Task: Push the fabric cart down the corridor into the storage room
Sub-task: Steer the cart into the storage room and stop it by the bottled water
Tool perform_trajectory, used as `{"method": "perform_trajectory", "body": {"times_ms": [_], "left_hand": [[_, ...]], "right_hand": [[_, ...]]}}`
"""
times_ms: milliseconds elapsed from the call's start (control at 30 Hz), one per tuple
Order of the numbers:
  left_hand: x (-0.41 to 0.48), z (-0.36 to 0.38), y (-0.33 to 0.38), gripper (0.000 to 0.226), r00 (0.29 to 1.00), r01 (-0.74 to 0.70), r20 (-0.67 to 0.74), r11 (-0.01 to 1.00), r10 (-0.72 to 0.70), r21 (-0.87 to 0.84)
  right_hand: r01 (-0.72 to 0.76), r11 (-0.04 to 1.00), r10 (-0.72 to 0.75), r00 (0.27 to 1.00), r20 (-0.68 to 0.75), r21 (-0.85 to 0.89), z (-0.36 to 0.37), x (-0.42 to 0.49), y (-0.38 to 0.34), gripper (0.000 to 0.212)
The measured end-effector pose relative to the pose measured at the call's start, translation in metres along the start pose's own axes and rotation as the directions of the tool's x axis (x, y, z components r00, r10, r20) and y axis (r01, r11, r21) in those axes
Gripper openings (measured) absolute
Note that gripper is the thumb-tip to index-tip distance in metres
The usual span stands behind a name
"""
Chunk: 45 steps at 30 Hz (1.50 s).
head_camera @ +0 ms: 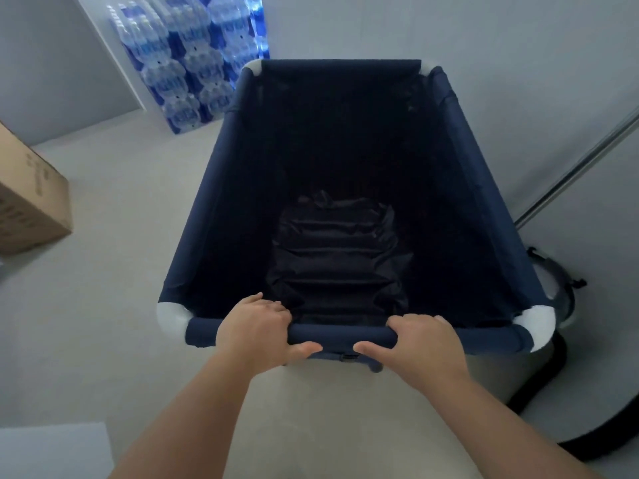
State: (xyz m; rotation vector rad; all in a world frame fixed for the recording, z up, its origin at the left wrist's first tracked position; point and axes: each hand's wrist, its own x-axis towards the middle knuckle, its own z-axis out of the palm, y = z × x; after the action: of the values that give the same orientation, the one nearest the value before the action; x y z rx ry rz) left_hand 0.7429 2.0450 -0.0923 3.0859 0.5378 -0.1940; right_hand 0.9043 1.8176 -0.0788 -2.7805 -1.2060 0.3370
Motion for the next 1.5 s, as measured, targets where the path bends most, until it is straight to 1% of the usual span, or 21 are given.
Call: {"method": "perform_trajectory", "body": {"times_ms": [200,367,500,733,967,1133,1200,1333,1500], "left_hand": [[0.019,-0.001,-0.008,0.095,0.999,-0.008,-0.041,1.000,0.009,0.018],[0.038,-0.002,-0.014,0.083,0.996,-0.027,-0.083,0.999,0.029,0.025],[0.056,-0.007,-0.019,0.081,0.995,-0.035,-0.092,0.999,0.039,0.037],[0.094,-0.012,-0.028,0.078,0.994,-0.013,-0.109,1.000,0.016,0.028],[0.149,-0.020,-0.035,0.078,0.995,0.049,-0.084,0.999,-0.048,0.009],[0.194,-0.025,-0.032,0.077,0.990,0.099,-0.097,0.995,-0.099,-0.009],[0.211,-0.026,-0.028,0.076,0.985,0.120,-0.122,0.993,-0.122,-0.017],[0.243,-0.026,-0.018,0.085,0.977,0.156,-0.143,0.987,-0.160,-0.041],[0.269,-0.027,-0.014,0.087,0.972,0.193,-0.121,0.978,-0.201,-0.072]], "right_hand": [[0.007,1.000,-0.007,0.999,-0.046,-0.005,-0.002,0.019,0.001,0.068],[-0.003,1.000,0.003,0.999,-0.040,-0.011,-0.005,0.039,0.006,0.069],[-0.012,1.000,0.011,0.998,-0.055,-0.007,-0.008,0.058,0.008,0.069],[0.010,1.000,-0.011,0.997,-0.081,-0.015,-0.014,0.099,0.017,0.068],[0.047,0.998,-0.049,0.997,-0.067,-0.039,-0.029,0.156,0.035,0.069],[0.097,0.994,-0.100,0.993,-0.063,-0.045,-0.040,0.203,0.060,0.069],[0.115,0.992,-0.118,0.991,-0.062,-0.055,-0.045,0.221,0.071,0.069],[0.138,0.986,-0.144,0.988,-0.058,-0.088,-0.053,0.255,0.096,0.070],[0.176,0.977,-0.183,0.982,-0.050,-0.118,-0.062,0.288,0.114,0.074]]}}
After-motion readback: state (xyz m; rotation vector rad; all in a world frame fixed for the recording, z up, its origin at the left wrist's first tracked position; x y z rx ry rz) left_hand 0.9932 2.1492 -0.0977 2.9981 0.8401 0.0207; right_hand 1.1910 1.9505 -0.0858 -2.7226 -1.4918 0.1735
